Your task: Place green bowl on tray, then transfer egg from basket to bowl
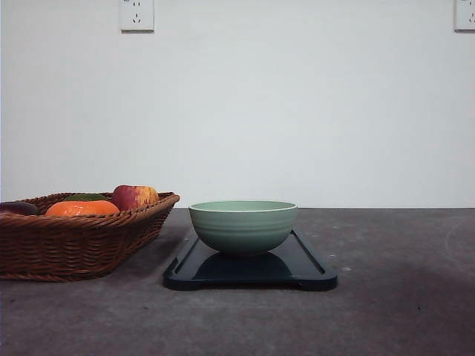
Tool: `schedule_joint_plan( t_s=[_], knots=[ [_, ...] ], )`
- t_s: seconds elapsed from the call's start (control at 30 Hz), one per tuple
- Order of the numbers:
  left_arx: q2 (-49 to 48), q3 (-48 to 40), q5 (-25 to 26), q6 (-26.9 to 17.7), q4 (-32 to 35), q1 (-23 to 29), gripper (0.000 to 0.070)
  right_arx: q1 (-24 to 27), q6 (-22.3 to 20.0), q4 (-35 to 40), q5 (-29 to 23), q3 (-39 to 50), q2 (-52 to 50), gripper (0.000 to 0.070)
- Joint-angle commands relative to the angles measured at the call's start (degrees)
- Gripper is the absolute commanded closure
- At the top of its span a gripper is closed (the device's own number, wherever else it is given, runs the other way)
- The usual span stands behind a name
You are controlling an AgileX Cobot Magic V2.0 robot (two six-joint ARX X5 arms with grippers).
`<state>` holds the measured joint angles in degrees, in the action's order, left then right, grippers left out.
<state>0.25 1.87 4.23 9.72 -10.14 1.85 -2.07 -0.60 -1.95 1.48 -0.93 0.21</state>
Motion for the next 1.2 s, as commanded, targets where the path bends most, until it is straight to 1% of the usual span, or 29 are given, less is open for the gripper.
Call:
schedule_joint_plan(
  t_s=[0.0,1.17],
  knots=[
    [-0.07,-1.11,-0.17,-0.02,-0.19,0.07,0.0687,0.04,0.59,0.63,-0.02,0.24,0.0,0.0683],
    [-0.07,-1.11,-0.17,-0.02,-0.19,0.07,0.0687,0.04,0.59,0.63,-0.03,0.24,0.0,0.0683]
  ],
)
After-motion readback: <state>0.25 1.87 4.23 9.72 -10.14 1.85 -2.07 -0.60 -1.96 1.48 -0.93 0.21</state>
